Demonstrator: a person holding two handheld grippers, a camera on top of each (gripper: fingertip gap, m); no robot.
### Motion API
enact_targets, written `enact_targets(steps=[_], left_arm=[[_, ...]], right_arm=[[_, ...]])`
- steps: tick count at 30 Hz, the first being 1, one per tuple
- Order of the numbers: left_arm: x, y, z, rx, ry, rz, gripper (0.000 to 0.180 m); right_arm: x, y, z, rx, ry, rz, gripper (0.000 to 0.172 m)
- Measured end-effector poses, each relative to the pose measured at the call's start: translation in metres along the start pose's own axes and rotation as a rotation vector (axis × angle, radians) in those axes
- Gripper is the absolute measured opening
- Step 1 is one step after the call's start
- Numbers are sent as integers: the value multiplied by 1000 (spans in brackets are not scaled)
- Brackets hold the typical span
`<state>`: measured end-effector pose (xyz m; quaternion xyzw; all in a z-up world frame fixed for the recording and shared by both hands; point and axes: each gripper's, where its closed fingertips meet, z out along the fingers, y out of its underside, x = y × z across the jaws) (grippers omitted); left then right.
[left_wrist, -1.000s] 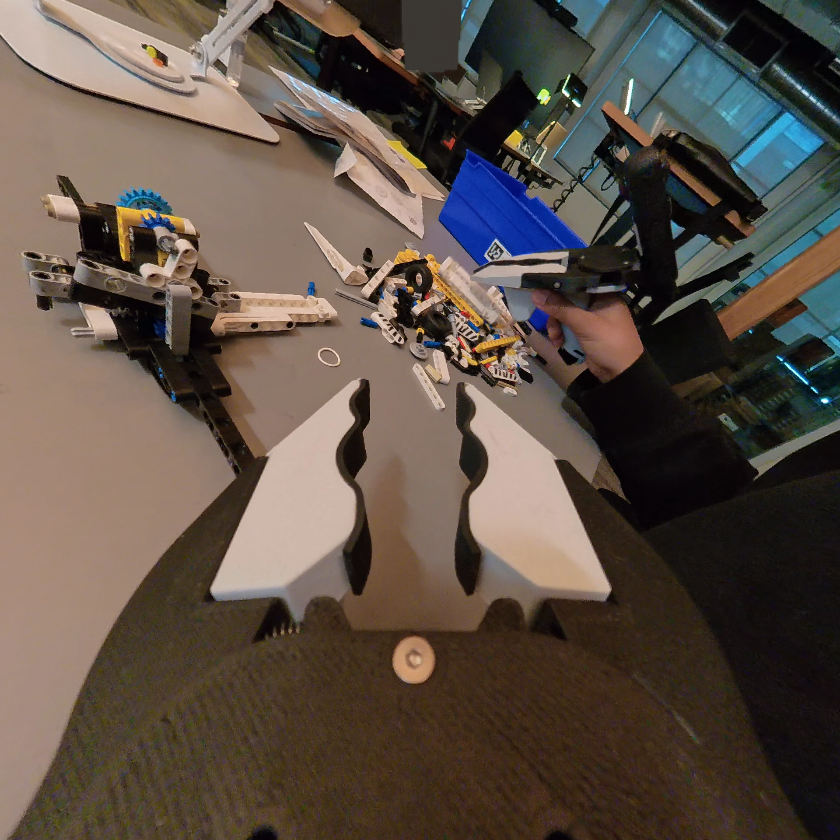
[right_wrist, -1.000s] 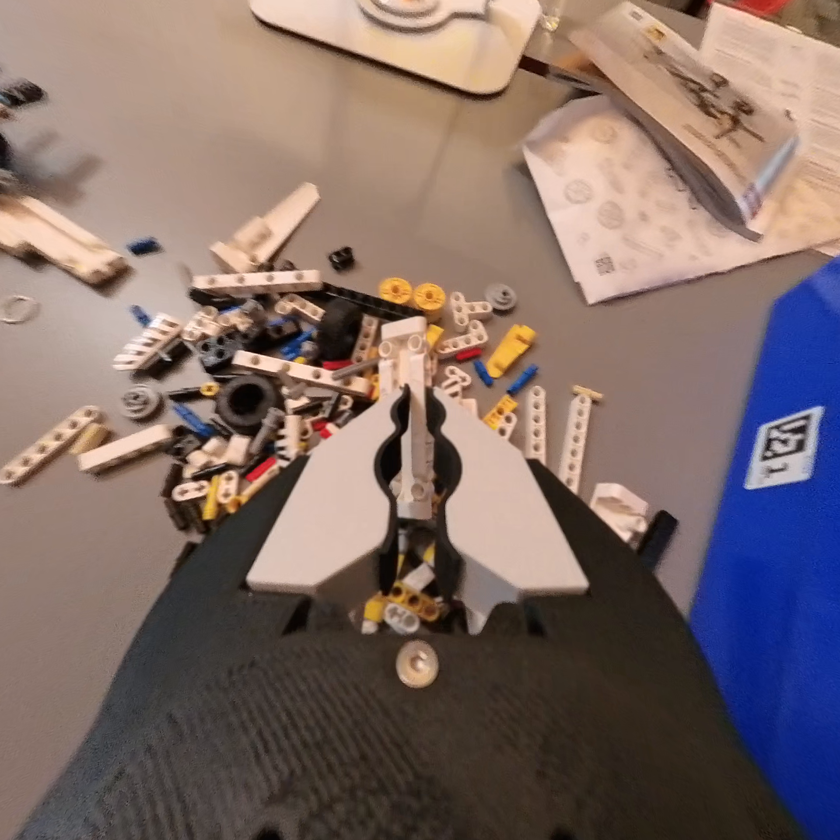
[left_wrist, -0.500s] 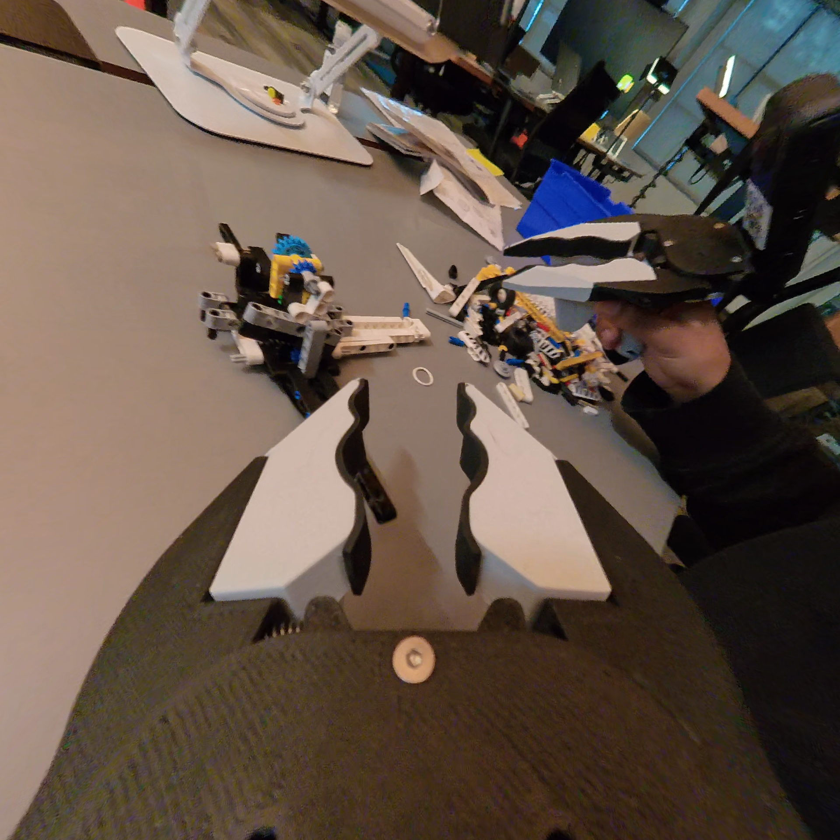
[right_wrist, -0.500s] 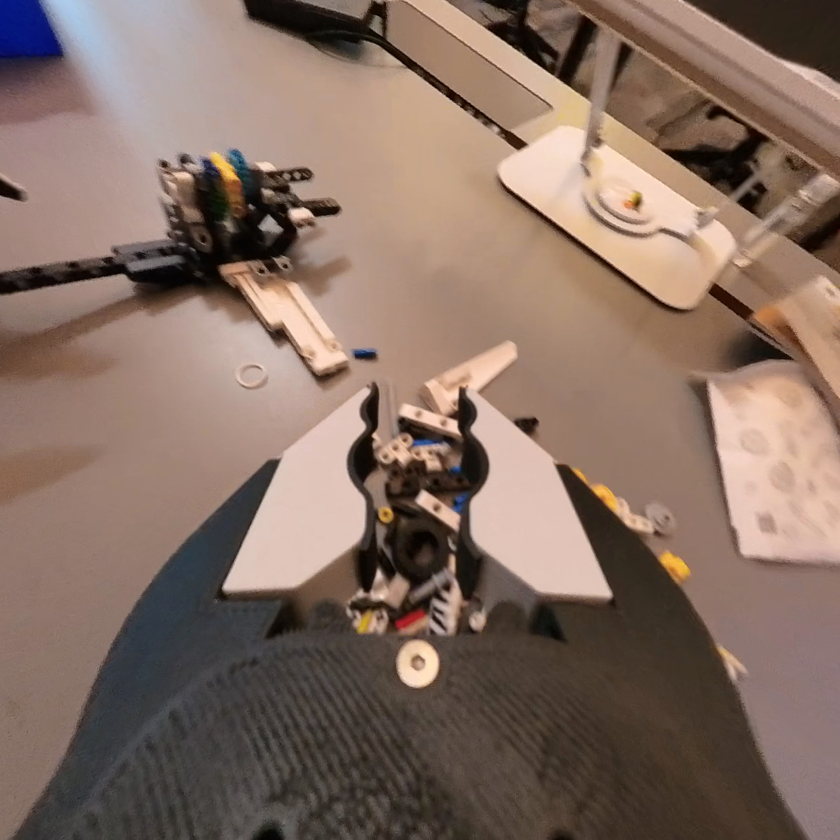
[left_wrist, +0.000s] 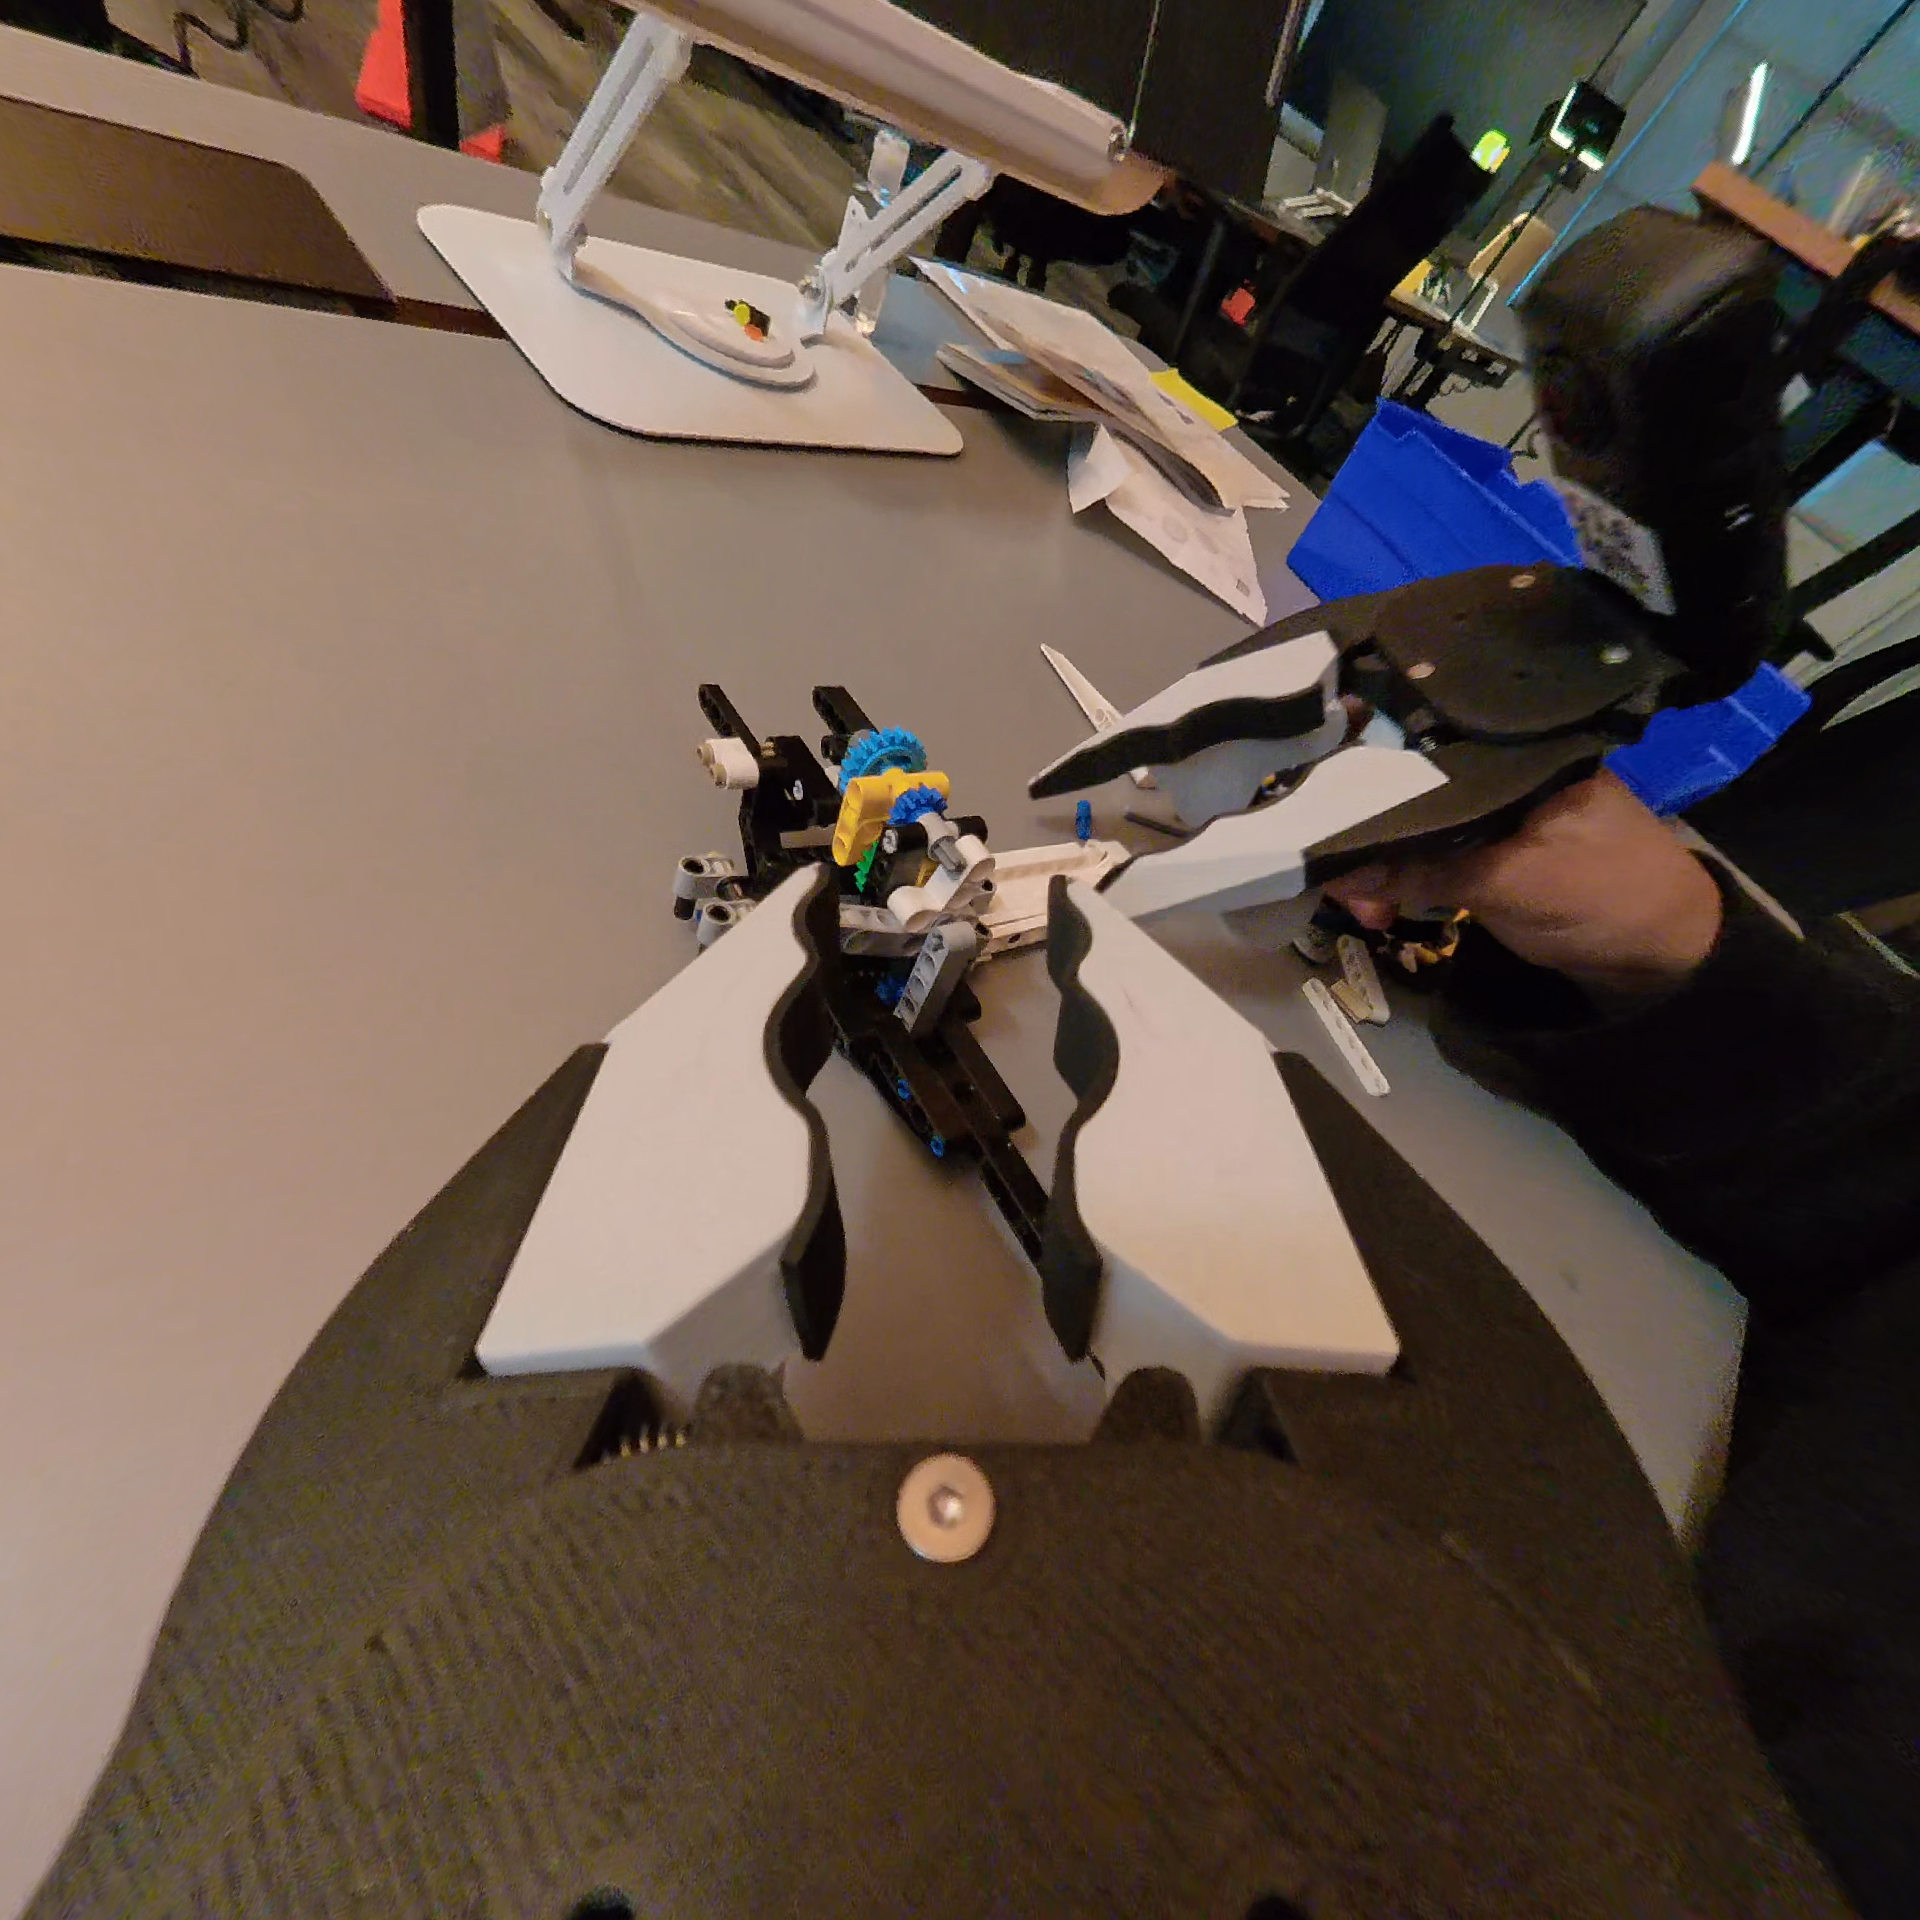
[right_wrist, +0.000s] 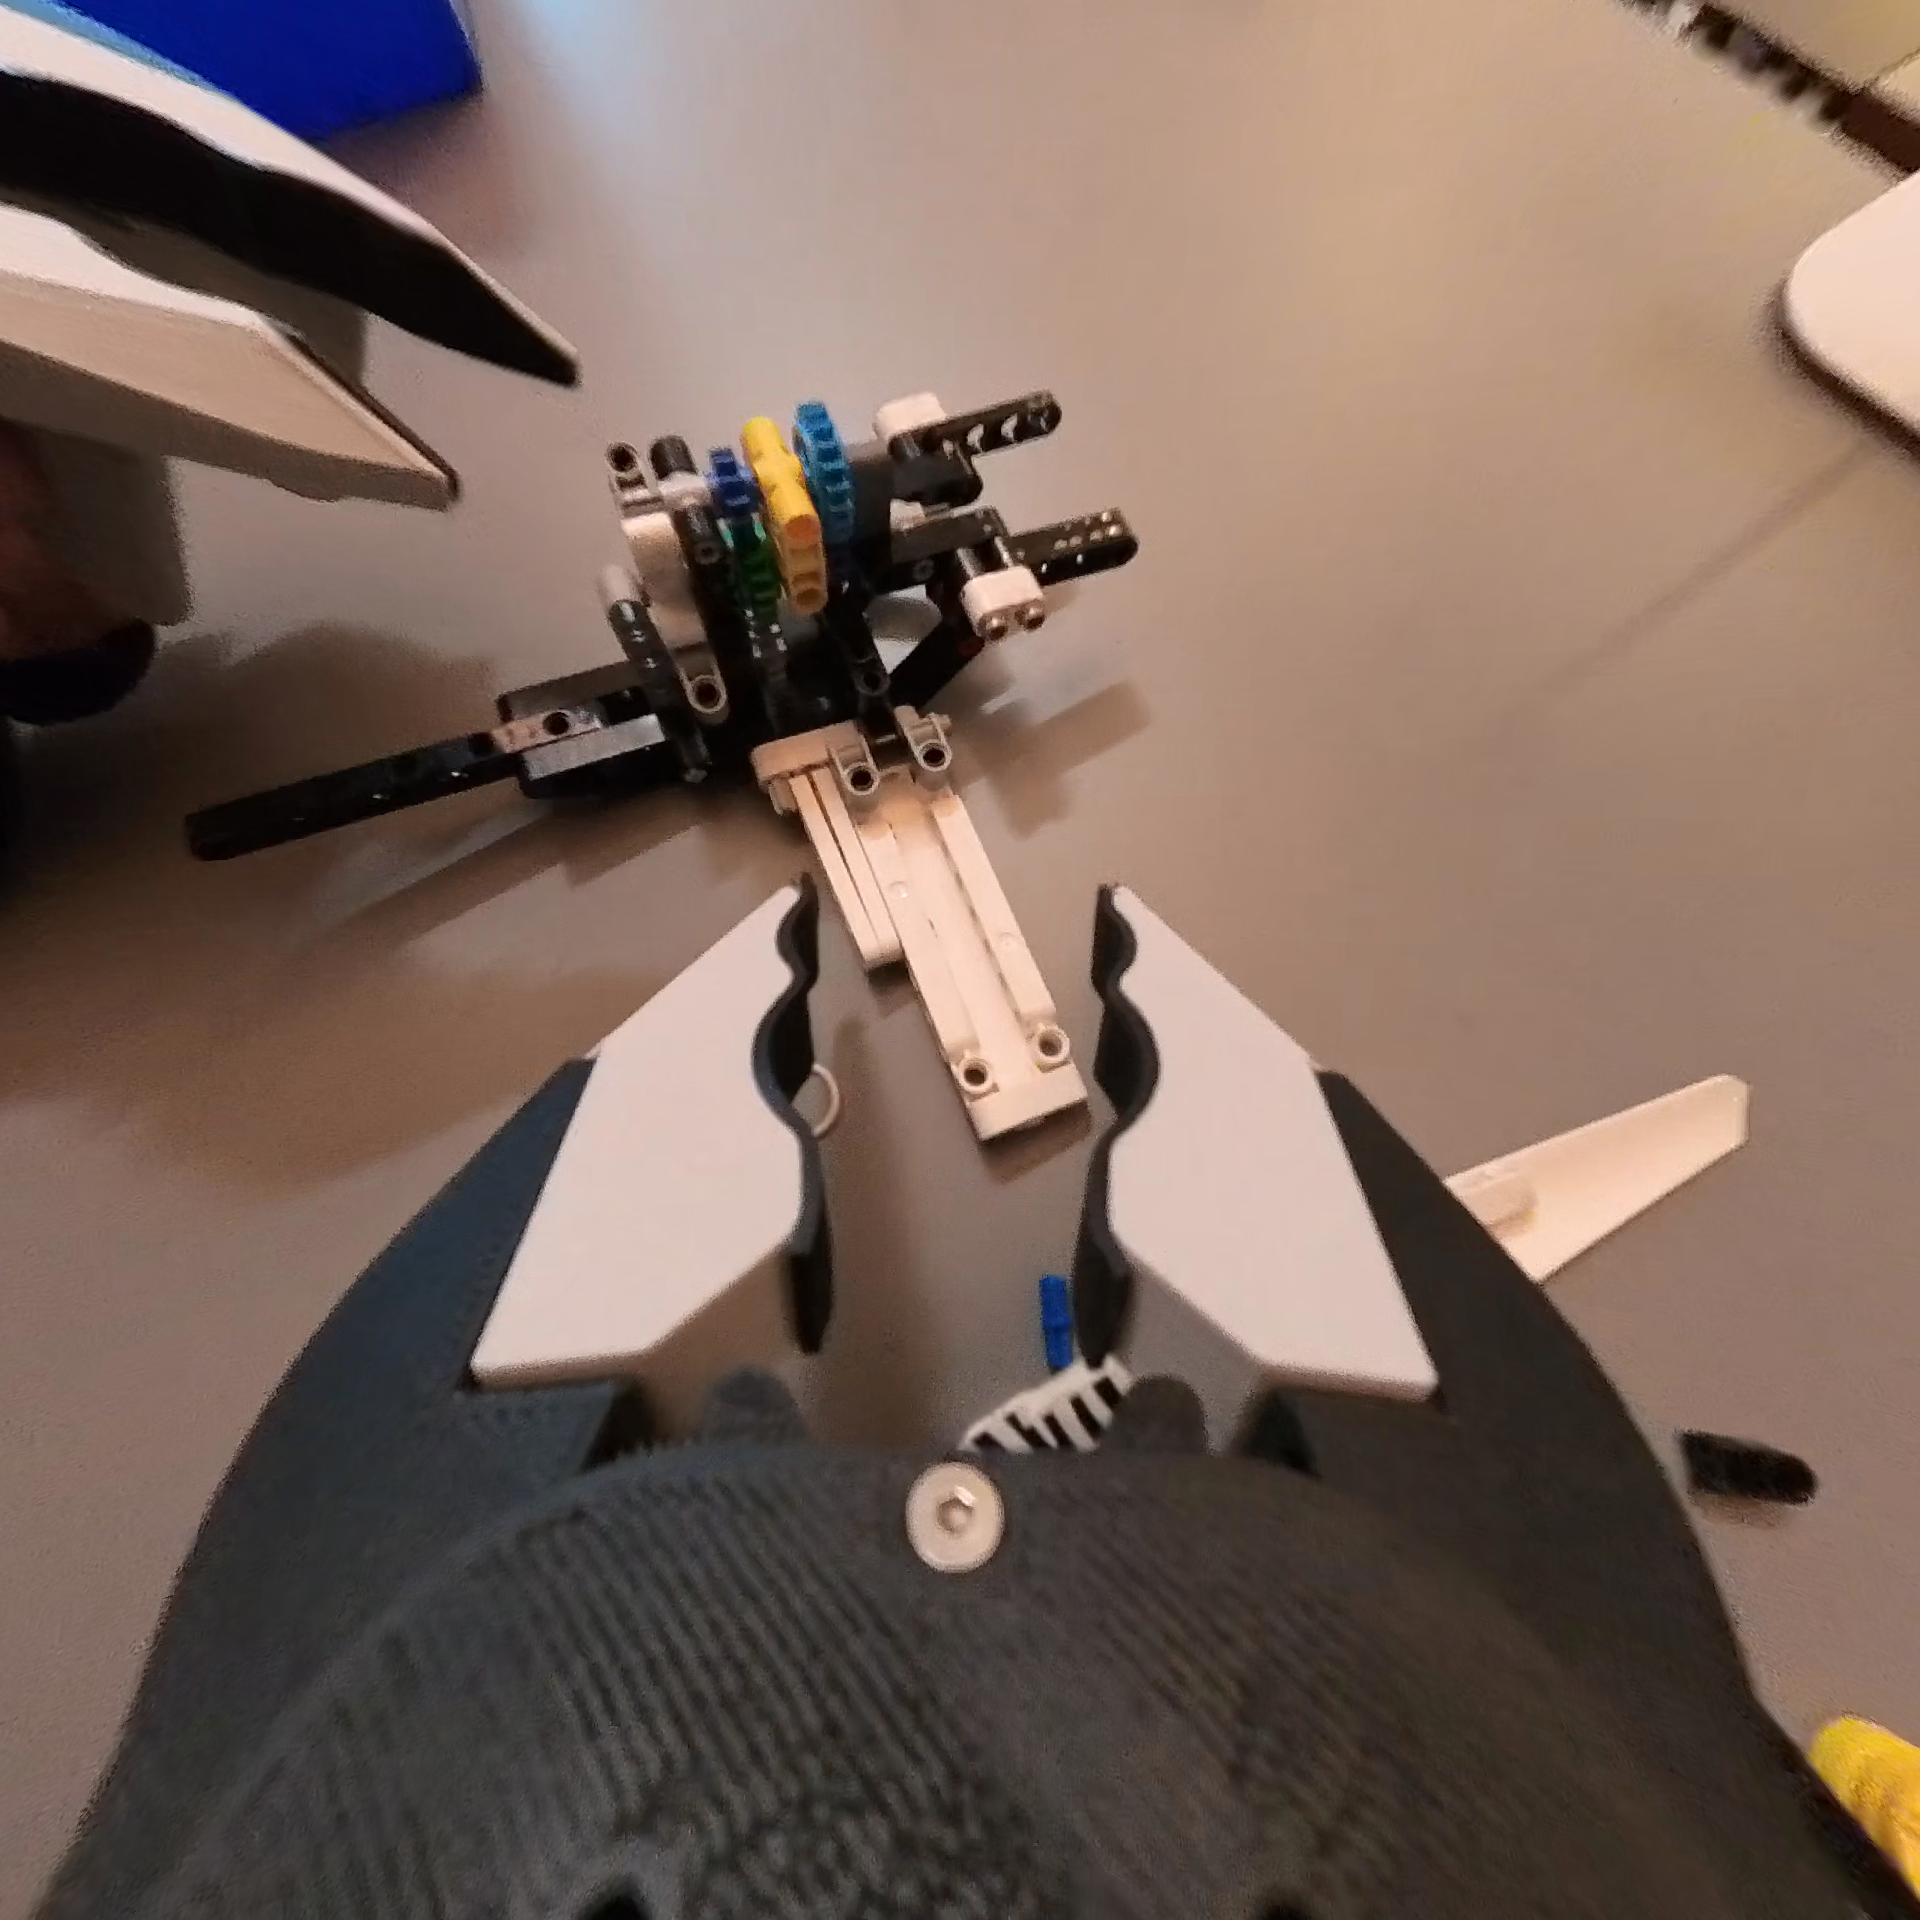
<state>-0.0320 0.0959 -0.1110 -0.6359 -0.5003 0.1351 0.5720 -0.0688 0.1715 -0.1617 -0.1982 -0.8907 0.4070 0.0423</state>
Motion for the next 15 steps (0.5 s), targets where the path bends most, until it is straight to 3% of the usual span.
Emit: enact_targets(steps=[3, 10, 15], left_arm=[[4, 2, -5, 7, 1, 8, 38], [-2, 20, -24, -30, -32, -26, 45], [14, 47, -15, -136, 76, -117, 48]], right_arm=[[-3, 6, 10, -45, -11, 32, 61], [-25, 12, 14, -80, -9, 21, 64], [-41, 12, 18, -97, 2, -22, 63]])
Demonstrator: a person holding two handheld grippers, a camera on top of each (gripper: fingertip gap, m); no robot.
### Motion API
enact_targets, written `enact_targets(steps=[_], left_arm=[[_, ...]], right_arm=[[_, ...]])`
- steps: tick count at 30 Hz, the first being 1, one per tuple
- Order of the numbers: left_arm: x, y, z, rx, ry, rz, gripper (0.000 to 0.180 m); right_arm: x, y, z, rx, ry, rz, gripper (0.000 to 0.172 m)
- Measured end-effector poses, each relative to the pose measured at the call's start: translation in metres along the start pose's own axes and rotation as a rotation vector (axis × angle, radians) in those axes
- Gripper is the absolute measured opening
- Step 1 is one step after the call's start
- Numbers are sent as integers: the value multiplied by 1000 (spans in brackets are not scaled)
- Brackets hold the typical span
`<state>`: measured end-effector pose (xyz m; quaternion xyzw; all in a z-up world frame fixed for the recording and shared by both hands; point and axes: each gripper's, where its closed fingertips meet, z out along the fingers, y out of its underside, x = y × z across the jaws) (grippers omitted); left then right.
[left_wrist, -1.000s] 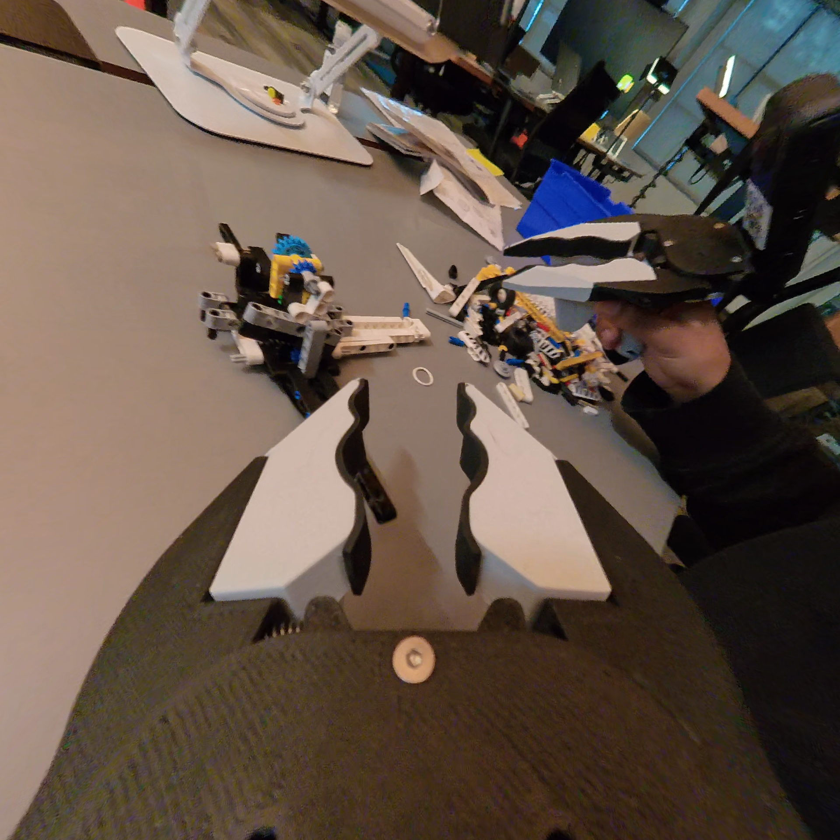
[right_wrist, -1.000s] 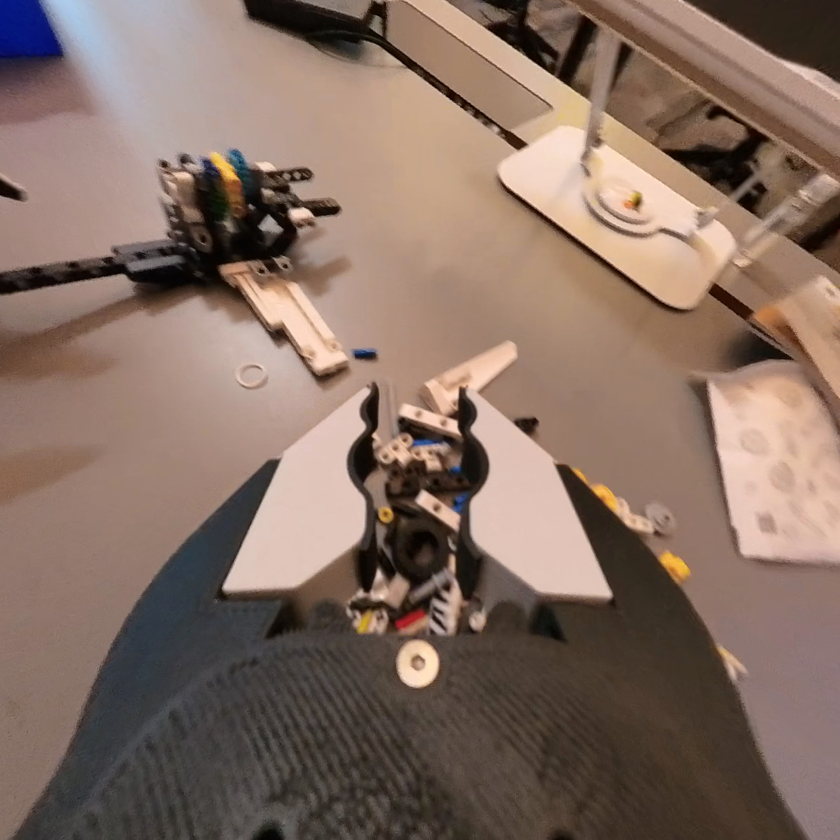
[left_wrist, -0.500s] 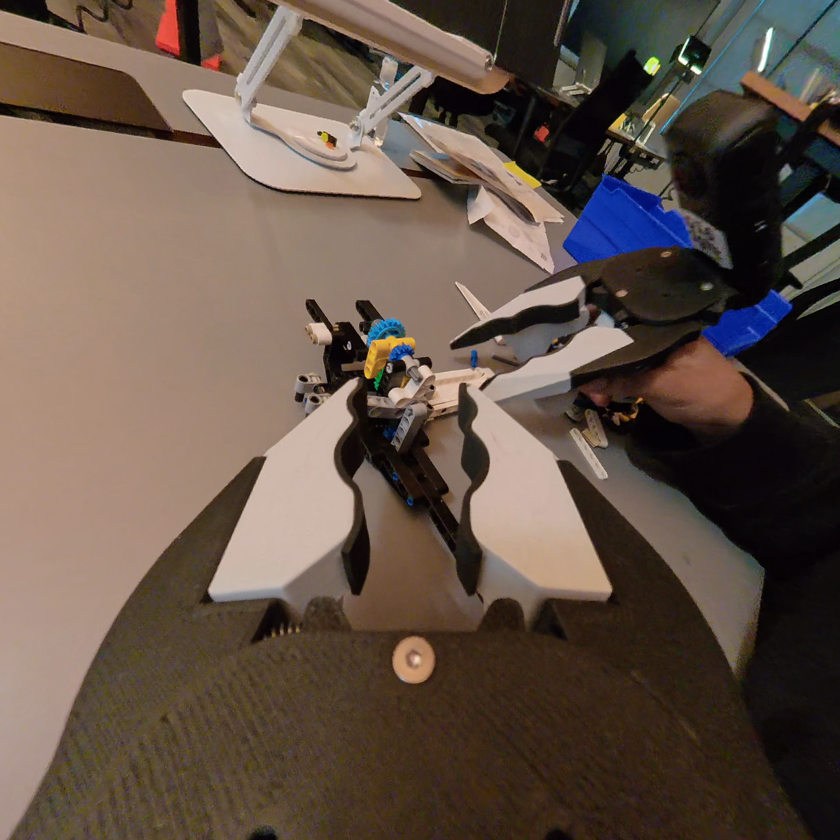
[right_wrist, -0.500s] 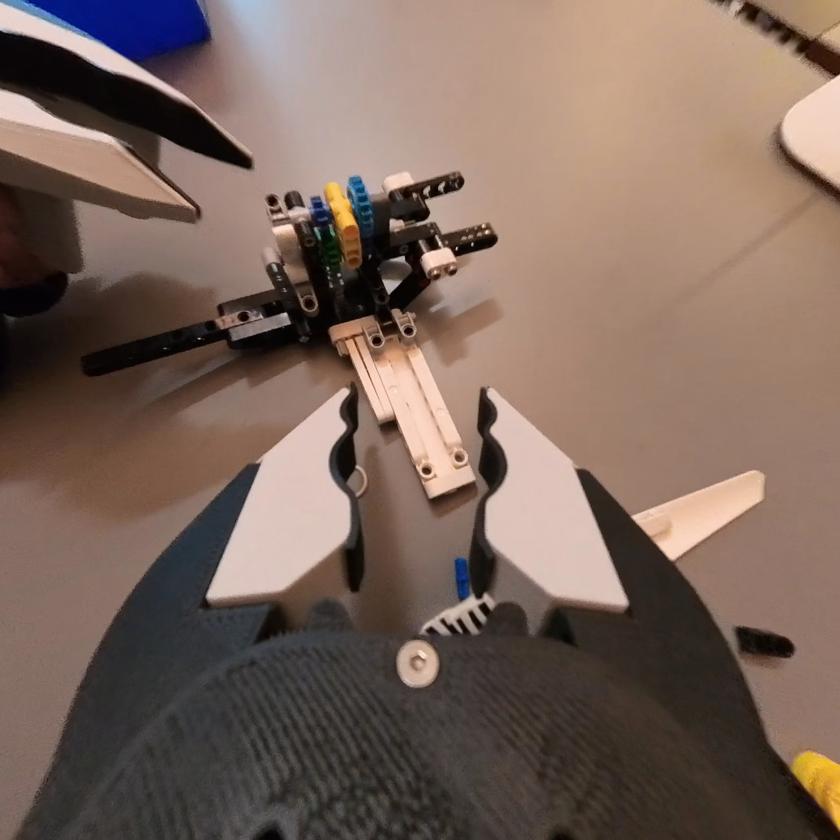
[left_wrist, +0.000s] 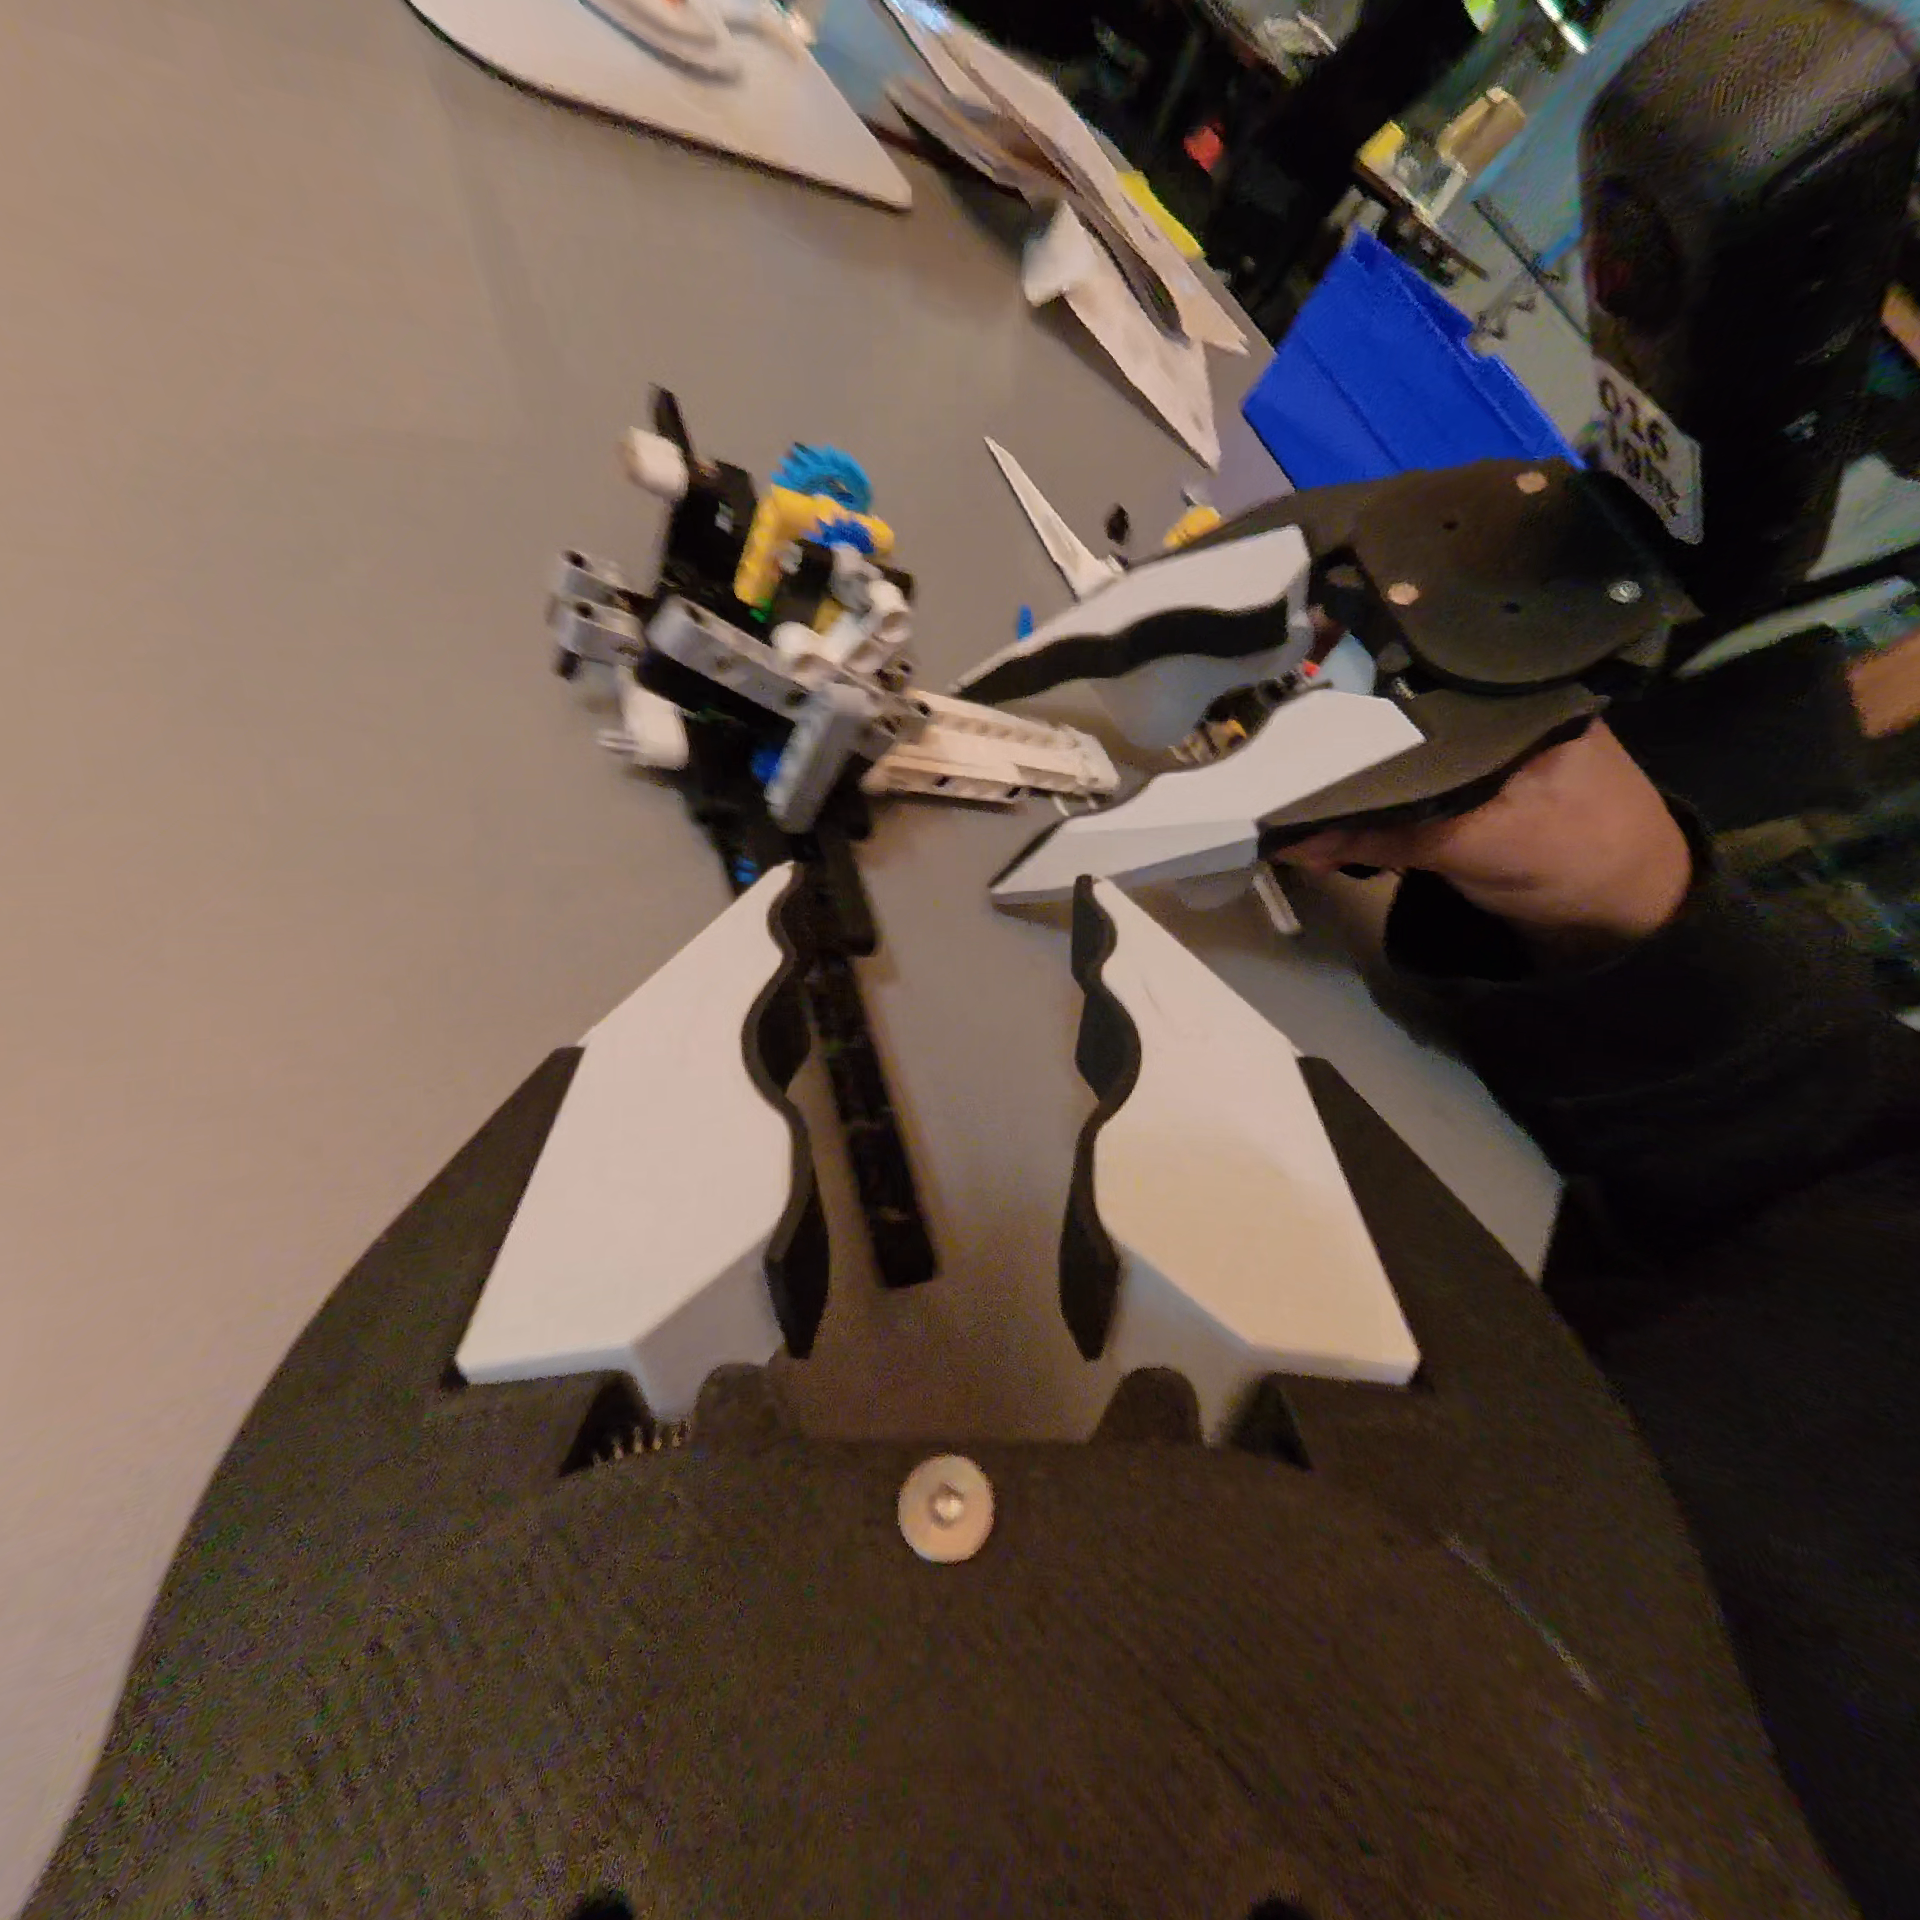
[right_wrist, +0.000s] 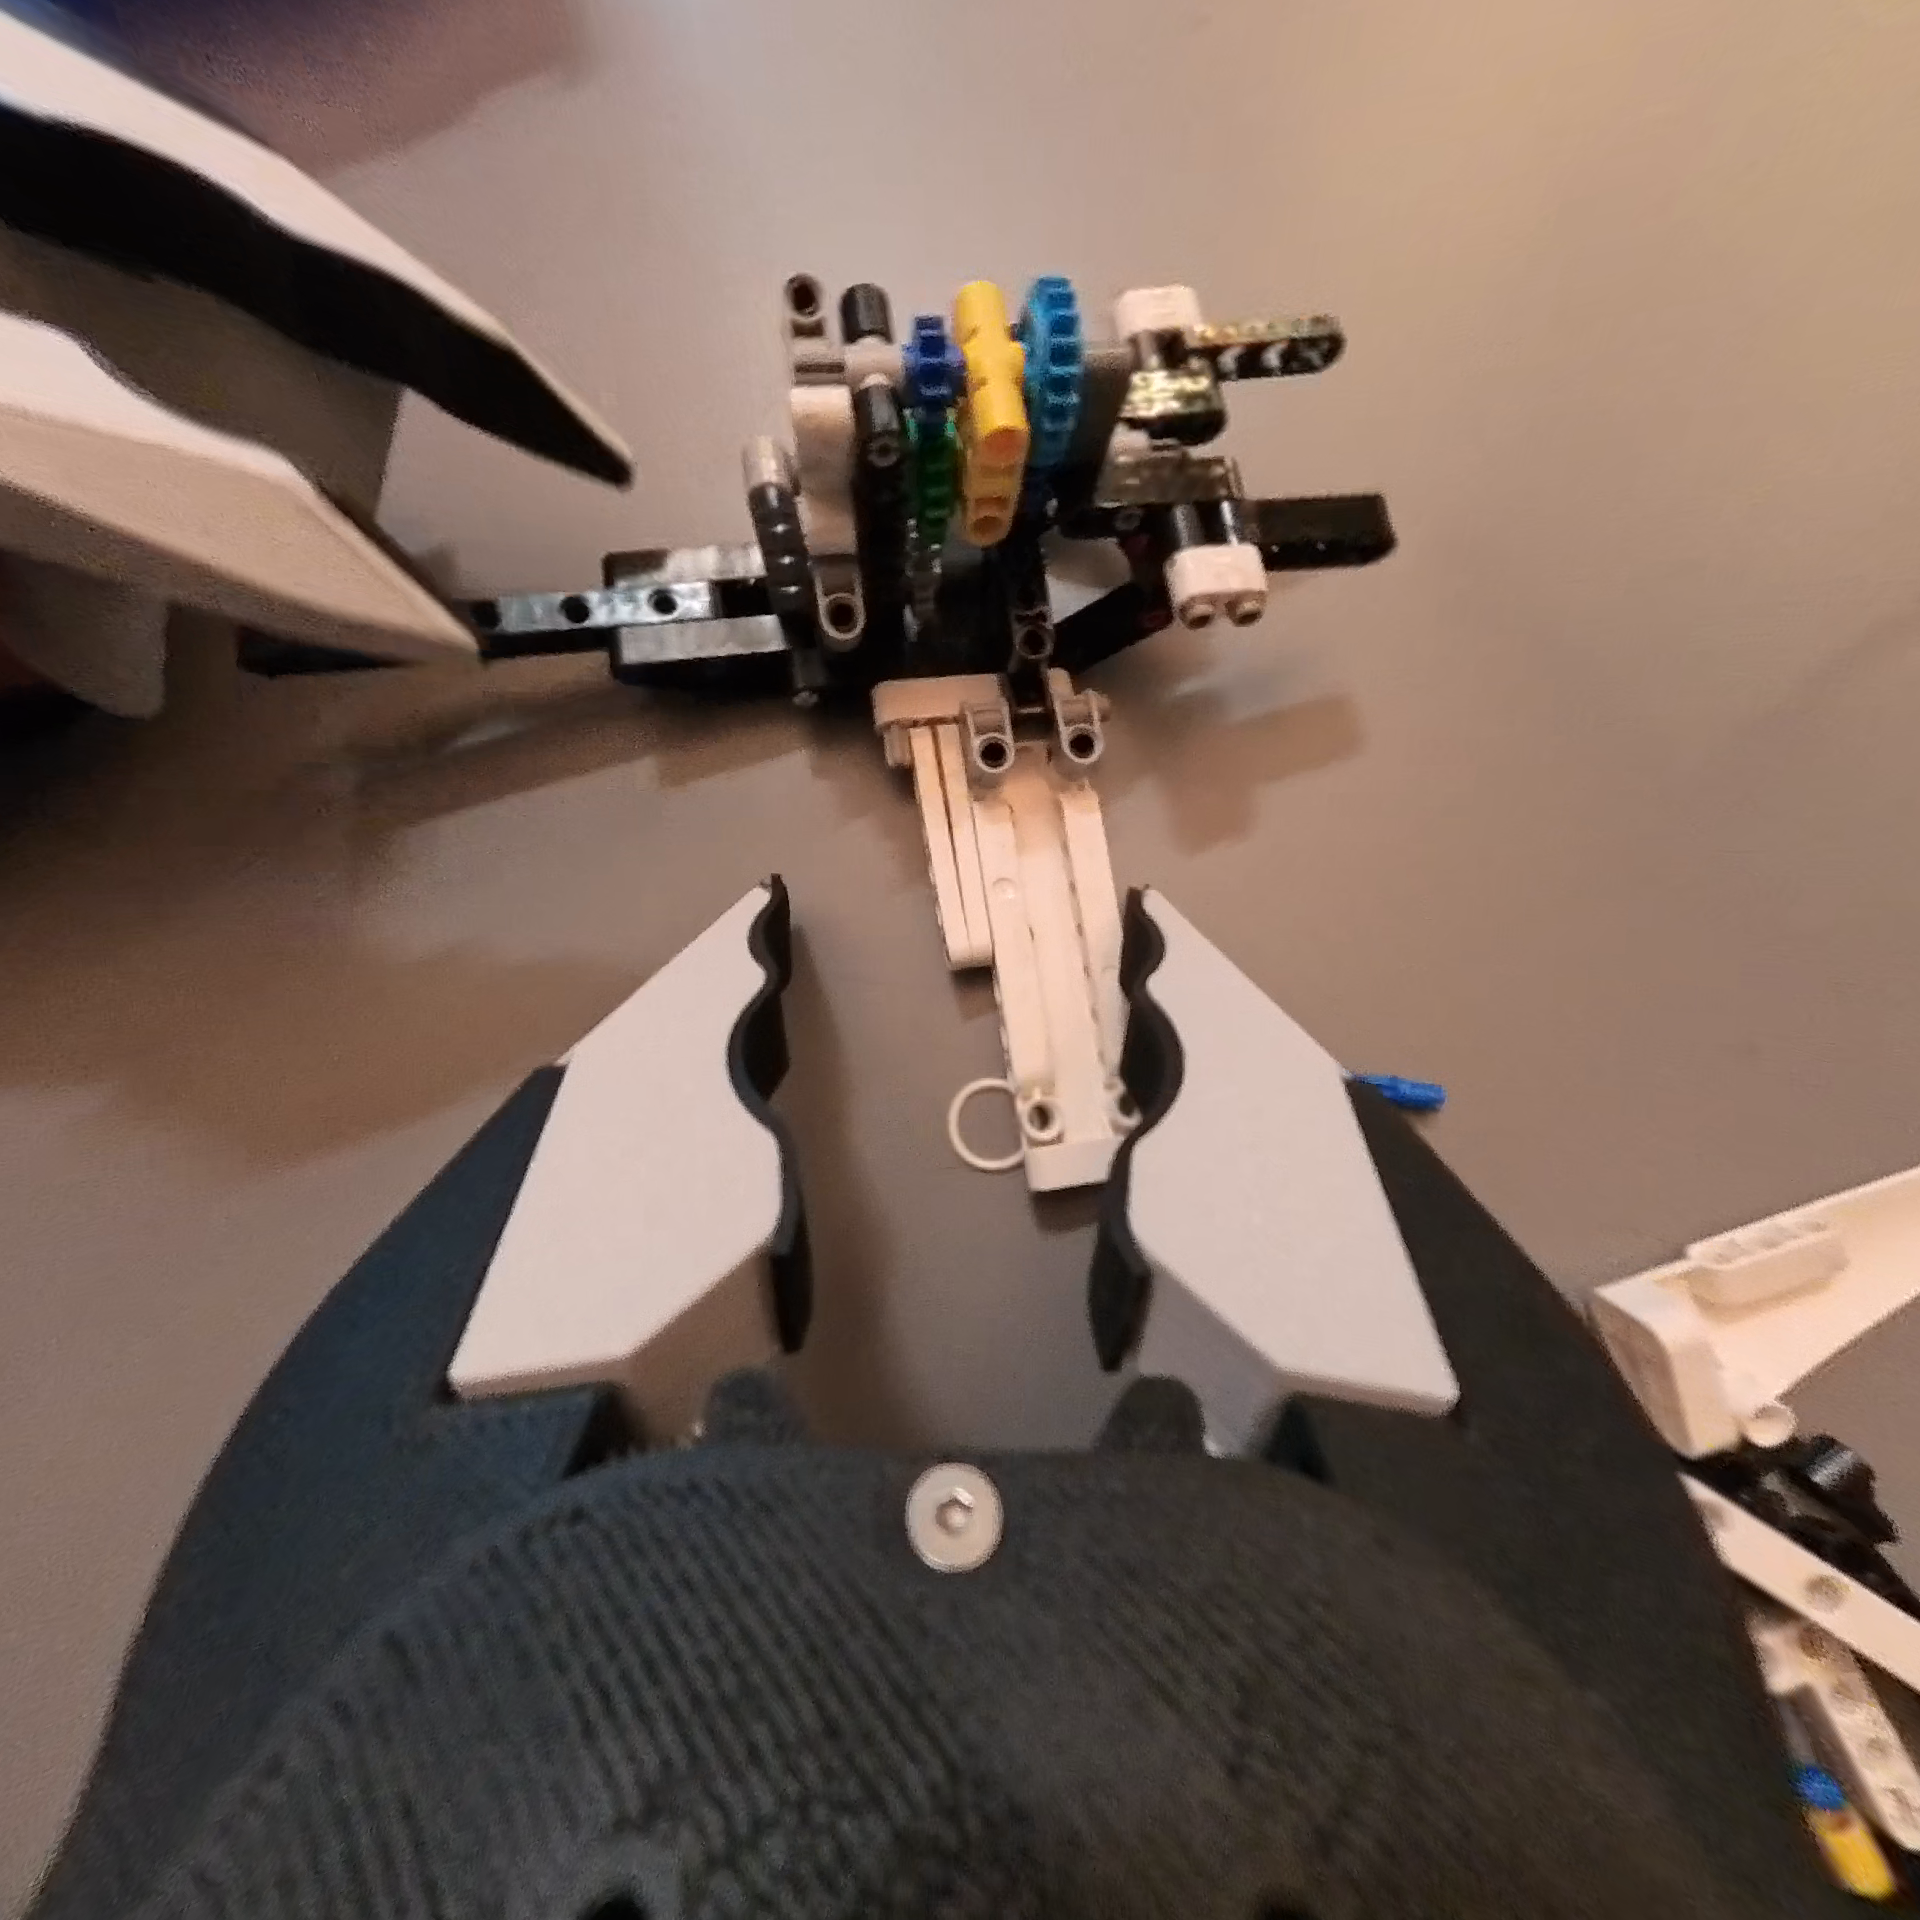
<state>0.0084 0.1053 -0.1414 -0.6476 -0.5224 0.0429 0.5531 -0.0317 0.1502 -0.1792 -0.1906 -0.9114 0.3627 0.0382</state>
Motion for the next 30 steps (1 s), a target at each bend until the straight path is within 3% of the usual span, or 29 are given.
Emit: enact_targets(steps=[5, 10, 16, 18, 25, 30], left_arm=[[13, 17, 3, -76, 1, 30, 49], [2, 8, -29, -40, -155, 97, 49], [0, 5, -54, -17, -199, 99, 48], [1, 12, -52, -37, -189, 87, 49], [3, 20, -47, -65, -179, 87, 49], [7, 21, -43, -76, -173, 95, 49]], right_arm=[[-14, 2, 1, -35, 7, -24, 66], [-45, 6, -3, -45, -52, 2, 59], [-73, 9, -5, -55, -63, 20, 71], [-91, 10, -6, -58, -137, 35, 60], [-175, -9, -20, 56, -628, 253, 59], [-153, -28, -49, 233, -656, 307, 48]])
